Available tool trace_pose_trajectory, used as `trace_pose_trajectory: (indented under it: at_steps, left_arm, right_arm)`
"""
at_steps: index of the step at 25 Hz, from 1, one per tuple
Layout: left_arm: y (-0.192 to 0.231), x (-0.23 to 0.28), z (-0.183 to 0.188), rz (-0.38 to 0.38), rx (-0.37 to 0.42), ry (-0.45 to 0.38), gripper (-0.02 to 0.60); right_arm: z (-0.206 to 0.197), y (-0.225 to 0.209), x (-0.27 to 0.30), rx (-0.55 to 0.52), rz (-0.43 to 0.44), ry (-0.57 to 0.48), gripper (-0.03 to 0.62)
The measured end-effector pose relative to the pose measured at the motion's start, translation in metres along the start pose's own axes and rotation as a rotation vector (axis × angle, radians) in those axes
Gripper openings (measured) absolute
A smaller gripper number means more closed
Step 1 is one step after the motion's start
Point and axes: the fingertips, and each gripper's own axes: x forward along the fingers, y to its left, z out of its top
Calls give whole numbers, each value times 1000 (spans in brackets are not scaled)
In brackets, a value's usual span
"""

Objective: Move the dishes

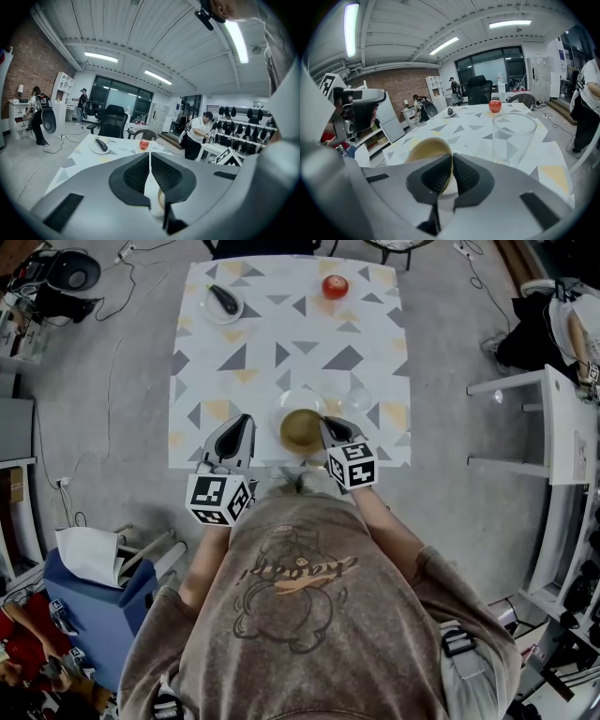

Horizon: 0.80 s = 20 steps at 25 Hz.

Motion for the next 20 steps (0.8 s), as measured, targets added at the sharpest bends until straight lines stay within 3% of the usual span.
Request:
trace_pose_trajectory:
  at_steps: [7, 20]
  left_arm:
    - [-23, 13, -2, -65, 3, -1, 28]
    - [-76, 48, -3, -227, 37, 19, 28]
  right_arm:
    - [5, -7, -31, 42, -23, -47, 18]
    - [-14, -49, -89, 154, -157, -84, 18]
